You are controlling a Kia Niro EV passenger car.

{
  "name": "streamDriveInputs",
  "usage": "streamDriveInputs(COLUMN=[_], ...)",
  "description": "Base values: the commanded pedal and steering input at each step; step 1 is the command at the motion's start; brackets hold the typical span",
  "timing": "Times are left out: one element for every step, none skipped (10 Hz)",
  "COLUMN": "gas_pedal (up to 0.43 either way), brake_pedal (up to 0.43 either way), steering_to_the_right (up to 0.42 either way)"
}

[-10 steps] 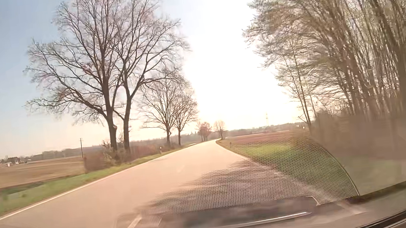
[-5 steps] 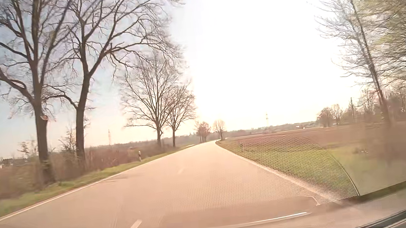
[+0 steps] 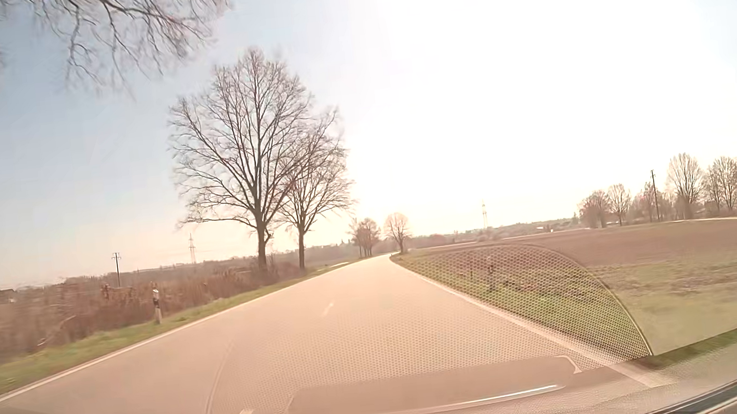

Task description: Follow the waypoints while adhering to traffic rules and regulations

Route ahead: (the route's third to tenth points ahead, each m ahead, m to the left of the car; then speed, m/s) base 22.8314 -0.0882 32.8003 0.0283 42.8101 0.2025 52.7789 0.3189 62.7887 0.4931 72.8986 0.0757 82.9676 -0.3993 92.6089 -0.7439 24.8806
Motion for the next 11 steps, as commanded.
streamDriveInputs(gas_pedal=[0.189,0.189,0.189,0.189,0.189,0.189,0.189,0.189,0.189,0.189,0.189], brake_pedal=[0.0,0.0,0.0,0.0,0.0,0.0,0.0,0.0,0.0,0.0,0.0], steering_to_the_right=[0.003,0.003,0.003,0.003,0.003,0.003,0.003,0.003,0.003,0.003,0.002])
